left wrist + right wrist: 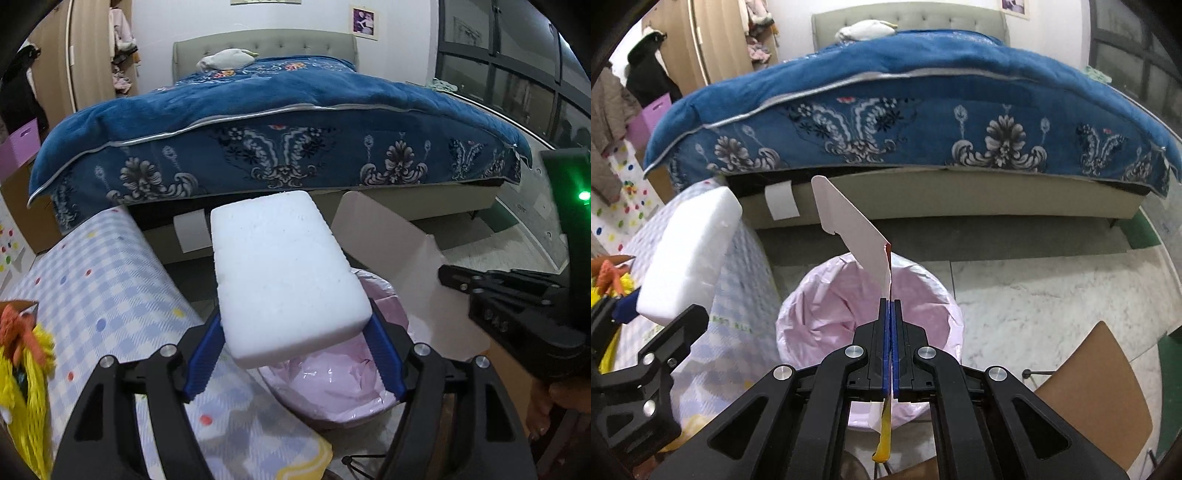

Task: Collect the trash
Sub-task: 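Carry both items to the pink wastebasket and open both grippers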

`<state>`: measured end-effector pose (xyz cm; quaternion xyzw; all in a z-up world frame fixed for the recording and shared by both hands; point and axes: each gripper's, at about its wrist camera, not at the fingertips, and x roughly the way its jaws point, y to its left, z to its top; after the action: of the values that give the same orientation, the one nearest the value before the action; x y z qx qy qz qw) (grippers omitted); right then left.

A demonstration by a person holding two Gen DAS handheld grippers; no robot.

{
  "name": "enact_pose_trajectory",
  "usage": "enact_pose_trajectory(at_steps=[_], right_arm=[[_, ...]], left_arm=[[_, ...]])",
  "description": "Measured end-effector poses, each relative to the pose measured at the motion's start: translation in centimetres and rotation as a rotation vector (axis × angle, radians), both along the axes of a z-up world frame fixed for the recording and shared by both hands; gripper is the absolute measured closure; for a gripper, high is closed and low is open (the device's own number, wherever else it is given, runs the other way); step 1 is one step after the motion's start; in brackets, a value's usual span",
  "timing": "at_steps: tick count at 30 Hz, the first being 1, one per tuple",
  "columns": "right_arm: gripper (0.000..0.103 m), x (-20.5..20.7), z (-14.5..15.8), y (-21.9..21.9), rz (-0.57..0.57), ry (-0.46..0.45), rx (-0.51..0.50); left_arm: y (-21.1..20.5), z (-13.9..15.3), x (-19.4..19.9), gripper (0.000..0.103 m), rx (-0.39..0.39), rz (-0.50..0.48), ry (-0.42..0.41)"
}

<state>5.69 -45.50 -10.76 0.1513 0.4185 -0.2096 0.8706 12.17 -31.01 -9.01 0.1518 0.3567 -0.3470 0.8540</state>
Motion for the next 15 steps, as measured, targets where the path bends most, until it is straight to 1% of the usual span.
enact_pose_trajectory(at_steps=[1,2,3,4,5,8,12,15], right_arm=[[0.099,0.2,-0.2,-0.1,-0.002,0.003,-0.001],[0.094,0.6,-0.5,-0.2,-0.005,0.009,-0.001],[0.081,0.8,-0.6,-0.2,0.002,0.011,0.005],[0.071,0.9,-0.6,-0.2,0.004,0.008,0.006],[0.068,0.8,-0.4,-0.1,0.005,-0.002,0.0],[0.067,0.6,0.6,0.4,0.014,-0.024,-0.018],[0.067,-0.3,2.1,1.1,0.014,-0.062,-0.014],[0.067,-0.9,3.0,2.4,0.036,-0.079,-0.017]], left_arm=[[-0.2,0.0,0.0,0.029,0.003,-0.005,-0.005],[-0.3,0.1,0.1,0.024,0.005,-0.008,-0.009],[-0.3,0.2,0.0,0.02,0.007,-0.009,-0.018],[-0.1,0.2,0.0,0.019,0.008,-0.008,-0.026],[0.0,0.3,0.0,0.017,0.009,-0.008,-0.03],[1.2,0.4,0.0,0.017,0.017,0.011,-0.028],[4.4,0.6,-0.8,0.017,0.018,0.057,-0.007],[6.9,0.6,-1.5,0.017,0.023,0.088,0.008]])
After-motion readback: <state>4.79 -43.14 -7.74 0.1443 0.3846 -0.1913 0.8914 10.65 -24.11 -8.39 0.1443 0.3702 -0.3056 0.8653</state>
